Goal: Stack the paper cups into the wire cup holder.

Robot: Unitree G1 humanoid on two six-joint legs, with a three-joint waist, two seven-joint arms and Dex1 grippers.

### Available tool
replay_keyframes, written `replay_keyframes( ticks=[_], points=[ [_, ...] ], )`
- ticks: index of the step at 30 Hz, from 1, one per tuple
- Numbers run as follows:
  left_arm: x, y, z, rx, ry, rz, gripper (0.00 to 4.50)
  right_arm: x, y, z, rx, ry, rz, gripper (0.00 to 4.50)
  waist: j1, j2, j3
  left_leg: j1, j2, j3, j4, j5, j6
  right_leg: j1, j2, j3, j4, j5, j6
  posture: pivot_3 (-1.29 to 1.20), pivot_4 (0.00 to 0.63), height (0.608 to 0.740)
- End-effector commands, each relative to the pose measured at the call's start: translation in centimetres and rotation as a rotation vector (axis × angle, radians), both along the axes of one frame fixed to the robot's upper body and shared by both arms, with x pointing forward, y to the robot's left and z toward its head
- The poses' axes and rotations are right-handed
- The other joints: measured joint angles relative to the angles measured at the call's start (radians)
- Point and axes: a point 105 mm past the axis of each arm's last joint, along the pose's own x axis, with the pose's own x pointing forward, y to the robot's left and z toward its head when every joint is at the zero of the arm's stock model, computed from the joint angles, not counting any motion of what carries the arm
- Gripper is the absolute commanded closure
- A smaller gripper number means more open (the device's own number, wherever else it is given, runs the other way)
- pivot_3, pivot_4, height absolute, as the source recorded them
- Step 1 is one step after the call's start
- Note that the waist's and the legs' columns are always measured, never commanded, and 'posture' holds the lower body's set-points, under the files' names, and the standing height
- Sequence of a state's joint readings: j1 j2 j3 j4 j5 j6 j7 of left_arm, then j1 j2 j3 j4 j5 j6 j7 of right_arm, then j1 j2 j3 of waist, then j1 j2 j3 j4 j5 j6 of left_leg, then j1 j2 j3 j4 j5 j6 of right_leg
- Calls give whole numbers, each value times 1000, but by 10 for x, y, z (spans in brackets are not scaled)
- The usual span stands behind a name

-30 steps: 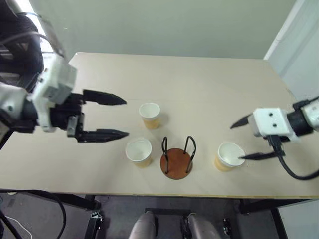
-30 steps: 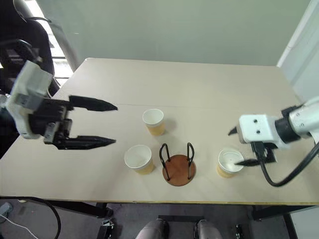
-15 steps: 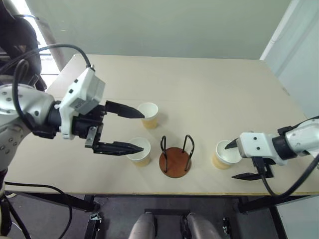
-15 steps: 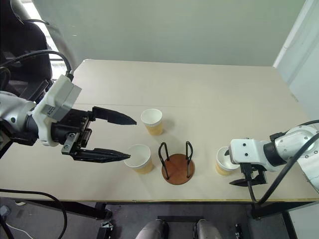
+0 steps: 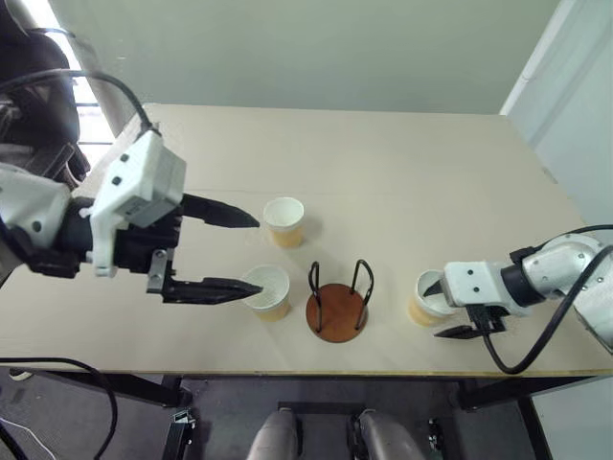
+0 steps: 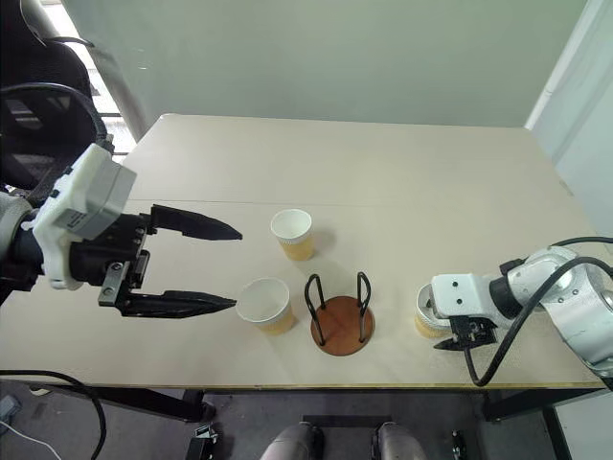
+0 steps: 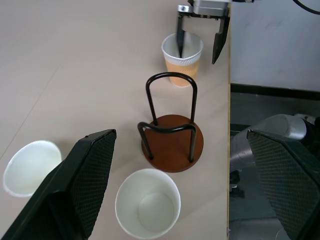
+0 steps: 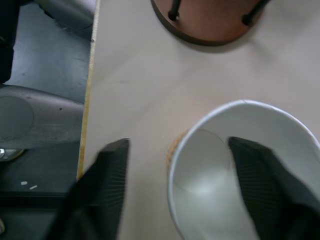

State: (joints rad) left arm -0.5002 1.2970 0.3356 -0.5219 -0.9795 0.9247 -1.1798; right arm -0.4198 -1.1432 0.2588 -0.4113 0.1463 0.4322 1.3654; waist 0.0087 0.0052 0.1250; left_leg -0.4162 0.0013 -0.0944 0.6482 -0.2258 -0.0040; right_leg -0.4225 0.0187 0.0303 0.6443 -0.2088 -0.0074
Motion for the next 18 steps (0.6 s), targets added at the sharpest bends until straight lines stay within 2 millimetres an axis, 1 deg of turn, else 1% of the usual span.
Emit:
replay_keyframes(
  ticks=[1, 4, 6, 13, 14, 18],
  points=[
    [-10, 2, 8, 9, -20, 2, 0, 3, 1, 5, -16, -29, 30, 2792, 0, 0, 0, 0, 0, 0, 0, 0, 0, 0, 0, 0, 0, 0, 0, 0, 150, 740],
    [-14, 7, 8, 7, -2, 16, 0, 5, 0, 5, -23, -30, 37, 3914, 0, 0, 0, 0, 0, 0, 0, 0, 0, 0, 0, 0, 0, 0, -1, 0, 150, 740],
    [-16, 10, 8, 6, 14, 31, 0, 7, -1, 6, -29, -33, 42, 4485, 0, 0, 0, 0, 0, 0, 0, 0, 0, 0, 0, 0, 0, 0, -2, 0, 150, 740],
    [-17, 27, 5, 9, 31, 85, 0, 10, -2, 10, -34, -34, 68, 4485, 0, 0, 0, 0, 0, 0, 0, 0, 0, 0, 0, 0, 1, -3, -7, 0, 150, 740],
    [-18, 29, 5, 9, 32, 93, 0, 10, -1, 13, -29, -37, 73, 4485, 0, 0, 0, 0, 0, 0, 0, 0, 0, 0, 0, 0, 1, -3, -8, 0, 150, 740],
    [-18, 41, 4, 9, 33, 126, 0, 13, 2, 39, 37, -54, 106, 4485, -1, 0, 0, 0, 0, 0, 0, 0, -1, -1, 0, 0, 1, -4, -11, 0, 150, 740]
  ],
)
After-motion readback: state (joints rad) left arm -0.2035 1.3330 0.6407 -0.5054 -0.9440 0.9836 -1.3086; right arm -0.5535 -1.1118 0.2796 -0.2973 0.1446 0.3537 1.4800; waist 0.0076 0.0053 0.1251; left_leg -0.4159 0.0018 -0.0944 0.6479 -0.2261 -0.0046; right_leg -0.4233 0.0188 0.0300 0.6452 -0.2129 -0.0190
